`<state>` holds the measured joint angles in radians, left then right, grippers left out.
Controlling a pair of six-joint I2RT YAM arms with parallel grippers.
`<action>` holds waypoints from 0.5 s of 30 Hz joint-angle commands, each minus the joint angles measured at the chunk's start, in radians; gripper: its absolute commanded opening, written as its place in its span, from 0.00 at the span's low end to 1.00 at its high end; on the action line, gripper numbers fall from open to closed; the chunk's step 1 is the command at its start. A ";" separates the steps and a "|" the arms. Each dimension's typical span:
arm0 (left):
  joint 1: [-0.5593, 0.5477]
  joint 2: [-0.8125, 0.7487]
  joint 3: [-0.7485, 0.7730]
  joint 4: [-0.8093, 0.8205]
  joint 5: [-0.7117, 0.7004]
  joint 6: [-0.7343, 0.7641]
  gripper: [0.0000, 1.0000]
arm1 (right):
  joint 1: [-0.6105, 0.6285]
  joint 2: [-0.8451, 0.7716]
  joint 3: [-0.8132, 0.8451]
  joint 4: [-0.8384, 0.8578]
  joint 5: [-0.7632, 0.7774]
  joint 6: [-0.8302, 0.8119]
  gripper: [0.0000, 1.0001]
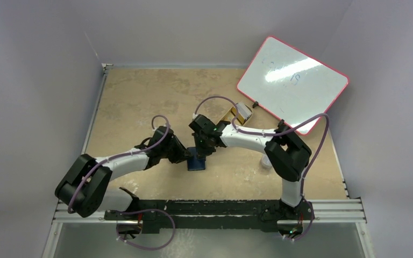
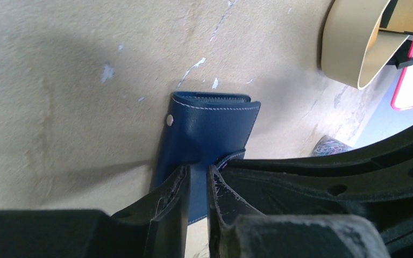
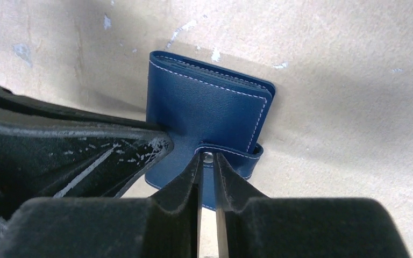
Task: Put the credit cards into the card holder
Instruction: Close the card holder at the center of the board.
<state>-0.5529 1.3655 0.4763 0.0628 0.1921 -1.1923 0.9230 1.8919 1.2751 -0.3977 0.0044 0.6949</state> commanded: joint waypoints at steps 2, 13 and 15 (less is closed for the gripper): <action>-0.007 -0.121 0.100 -0.228 -0.129 0.084 0.21 | 0.007 0.029 -0.027 0.076 0.086 -0.025 0.17; -0.007 -0.374 0.387 -0.613 -0.421 0.239 0.54 | -0.066 -0.316 -0.097 0.165 0.142 -0.074 0.36; -0.007 -0.399 0.435 -0.664 -0.466 0.299 0.55 | -0.088 -0.393 -0.111 0.167 0.164 -0.078 0.40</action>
<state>-0.5533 1.0149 0.8116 -0.4450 -0.1329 -1.0218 0.8749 1.6505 1.1763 -0.2787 0.0963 0.6426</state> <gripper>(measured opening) 0.544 0.372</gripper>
